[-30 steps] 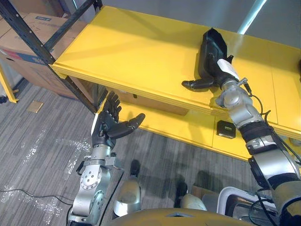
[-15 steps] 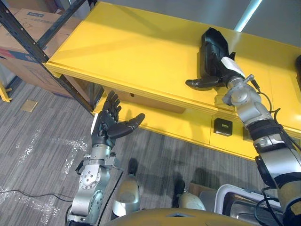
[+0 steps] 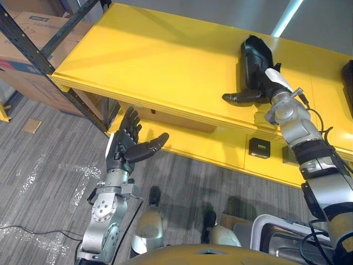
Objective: Walk over and take three plastic housings, then place them on the shelf
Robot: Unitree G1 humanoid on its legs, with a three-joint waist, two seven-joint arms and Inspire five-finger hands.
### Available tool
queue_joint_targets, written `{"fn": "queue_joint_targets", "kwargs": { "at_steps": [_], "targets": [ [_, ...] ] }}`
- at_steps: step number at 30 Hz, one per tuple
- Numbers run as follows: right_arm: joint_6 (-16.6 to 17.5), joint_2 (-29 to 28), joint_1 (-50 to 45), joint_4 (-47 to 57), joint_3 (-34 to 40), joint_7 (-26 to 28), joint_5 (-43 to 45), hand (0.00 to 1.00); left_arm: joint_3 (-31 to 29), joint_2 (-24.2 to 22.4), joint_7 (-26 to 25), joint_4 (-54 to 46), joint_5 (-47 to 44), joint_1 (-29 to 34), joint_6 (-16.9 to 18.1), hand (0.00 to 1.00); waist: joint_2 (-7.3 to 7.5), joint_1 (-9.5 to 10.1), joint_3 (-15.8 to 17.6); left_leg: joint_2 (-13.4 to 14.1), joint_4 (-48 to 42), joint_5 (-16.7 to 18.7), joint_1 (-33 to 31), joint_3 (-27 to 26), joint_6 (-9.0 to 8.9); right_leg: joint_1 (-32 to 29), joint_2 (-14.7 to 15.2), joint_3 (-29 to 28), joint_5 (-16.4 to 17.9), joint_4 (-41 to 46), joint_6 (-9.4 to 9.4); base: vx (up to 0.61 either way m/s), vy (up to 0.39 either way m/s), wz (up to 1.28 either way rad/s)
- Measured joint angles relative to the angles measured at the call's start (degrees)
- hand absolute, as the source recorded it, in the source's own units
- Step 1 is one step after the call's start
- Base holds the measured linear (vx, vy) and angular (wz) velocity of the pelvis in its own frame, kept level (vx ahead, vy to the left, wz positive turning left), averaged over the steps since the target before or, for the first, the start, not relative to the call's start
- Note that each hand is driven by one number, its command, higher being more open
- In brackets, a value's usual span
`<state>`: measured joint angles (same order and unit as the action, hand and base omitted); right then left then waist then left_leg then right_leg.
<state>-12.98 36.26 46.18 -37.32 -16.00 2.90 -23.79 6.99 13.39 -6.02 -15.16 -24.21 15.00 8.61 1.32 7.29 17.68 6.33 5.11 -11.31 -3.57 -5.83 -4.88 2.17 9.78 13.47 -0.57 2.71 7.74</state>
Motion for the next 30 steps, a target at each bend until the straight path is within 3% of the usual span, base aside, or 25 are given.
{"fn": "queue_joint_targets", "kwargs": {
  "at_steps": [8, 17, 23, 24, 30],
  "targets": [
    [-3.00, 0.00, -0.02, -0.19, 1.38, -0.02, 0.00, 1.00, 0.00, 0.00, -0.01, 0.00, -0.14, 0.00, 0.00, 1.00, 0.00, 0.04, 0.00, -0.05, 0.00, -0.04, -0.01, -0.01, -0.01, -0.01, 0.02, -0.01, -0.05, 0.00, 0.06, 0.00, 0.000, 0.00],
    [-1.58, 0.00, -0.60, 0.13, 1.58, -4.29, -0.22, 1.00, 0.03, 0.00, -0.14, 0.00, -0.20, 0.01, 0.00, 1.00, 0.02, 0.00, -0.01, -0.06, 0.02, 0.09, -0.18, -0.18, -0.16, 0.04, -0.02, -0.20, -0.43, -0.90, 0.12, 0.00, 0.000, 0.00],
    [-1.46, 0.01, -8.94, 16.13, 6.20, -4.54, -2.58, 1.00, -1.32, -0.69, -0.11, -0.03, -0.21, 0.22, 0.01, 1.00, 0.03, -1.58, -0.30, -0.68, 0.00, 0.00, 0.25, -0.84, -0.03, 0.12, 0.41, -0.55, -0.52, -0.95, 0.21, 0.00, -0.004, -0.05],
    [-1.27, 2.73, -13.88, 27.11, 7.15, -4.38, -5.29, 1.00, -2.01, -2.35, 0.22, -0.09, -0.26, 0.32, 0.01, 1.00, -0.09, -3.53, -2.14, -0.55, 0.02, 0.26, 1.13, -1.61, -0.33, 0.89, 0.12, -1.17, -0.62, -1.87, 0.27, -0.02, -0.031, -0.18],
    [-1.67, 4.44, -15.08, 29.04, 8.95, -4.14, -5.17, 1.00, -2.18, -2.31, 0.23, -0.09, -0.26, 0.48, 0.04, 1.00, -0.37, -4.78, -5.14, -0.55, 0.03, 0.73, 1.46, -1.81, -0.82, 1.19, 0.02, -1.26, -0.91, -2.88, 0.30, -0.02, -0.012, -0.04]
  ]
}}
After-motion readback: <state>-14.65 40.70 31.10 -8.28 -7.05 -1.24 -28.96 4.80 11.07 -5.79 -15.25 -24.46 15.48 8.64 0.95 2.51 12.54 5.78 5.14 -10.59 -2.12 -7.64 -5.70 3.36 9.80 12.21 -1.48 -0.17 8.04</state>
